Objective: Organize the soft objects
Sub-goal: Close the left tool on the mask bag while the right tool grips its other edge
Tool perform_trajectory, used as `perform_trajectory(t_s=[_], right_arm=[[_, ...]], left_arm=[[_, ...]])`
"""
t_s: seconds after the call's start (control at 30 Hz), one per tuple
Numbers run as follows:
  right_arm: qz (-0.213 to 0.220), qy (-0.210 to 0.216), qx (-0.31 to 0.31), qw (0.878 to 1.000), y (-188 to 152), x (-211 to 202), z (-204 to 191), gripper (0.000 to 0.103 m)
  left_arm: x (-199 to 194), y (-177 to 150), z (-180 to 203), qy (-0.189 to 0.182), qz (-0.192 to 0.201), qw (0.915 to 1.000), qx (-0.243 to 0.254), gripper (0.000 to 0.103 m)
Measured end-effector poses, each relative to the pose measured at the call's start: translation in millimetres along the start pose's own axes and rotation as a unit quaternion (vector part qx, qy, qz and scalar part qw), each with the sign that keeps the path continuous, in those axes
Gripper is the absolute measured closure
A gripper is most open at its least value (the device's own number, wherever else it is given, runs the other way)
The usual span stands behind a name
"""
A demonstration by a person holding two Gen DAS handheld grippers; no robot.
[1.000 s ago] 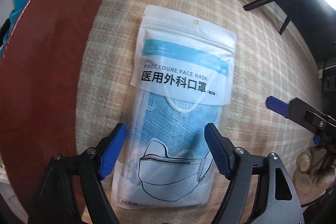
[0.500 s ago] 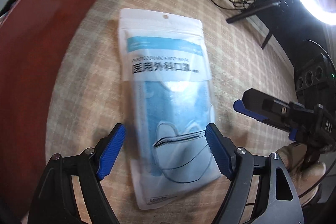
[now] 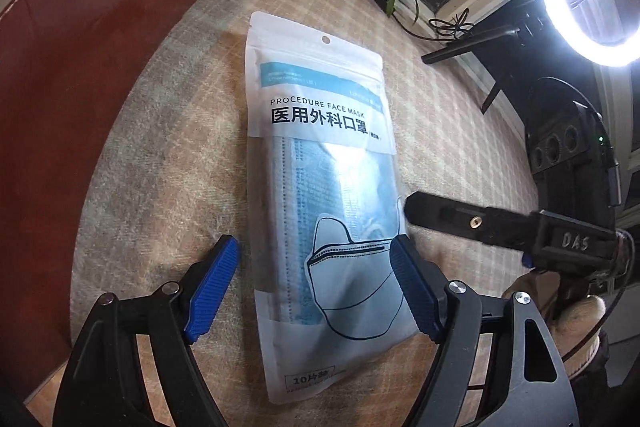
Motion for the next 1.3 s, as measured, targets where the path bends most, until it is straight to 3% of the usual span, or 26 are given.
perform_trajectory(t_s=[0.23,0.47,0.73,1.03,1.3], right_arm=[[-0.004,-0.002,-0.007,1.0,2,7,-5,0.054],[0.018,-0.01,0.016,1.0,7,-11,14,0.054],[0.014,0.005,0.019,1.0,7,-13,20,0.052],[0.017,0.013,0.016,1.0,2,-17,23,0.052],[0.028,-0.006,0.015,0.999,-1,-18,24,0.063]], left_arm=[[3,1,6,-0.012,-0.001,0.9999,0.007,0.027],[3,3,2,-0.008,-0.003,0.9999,0.015,0.045],[7,2,11,-0.04,-0.014,0.9991,0.001,0.045],[9,4,17,-0.04,-0.01,0.9991,0.007,0.046],[8,6,17,-0.022,-0.003,0.9996,0.018,0.057]])
Point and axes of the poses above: each gripper's, at about its wrist camera, not at the fingertips, and x roughly the way its jaws point, z to its right, y to its top, the point moved 9 cm from there along x, roughly the way its jaws point, and after that the axes turned 3 degrees about y, right-handed, at the moved point
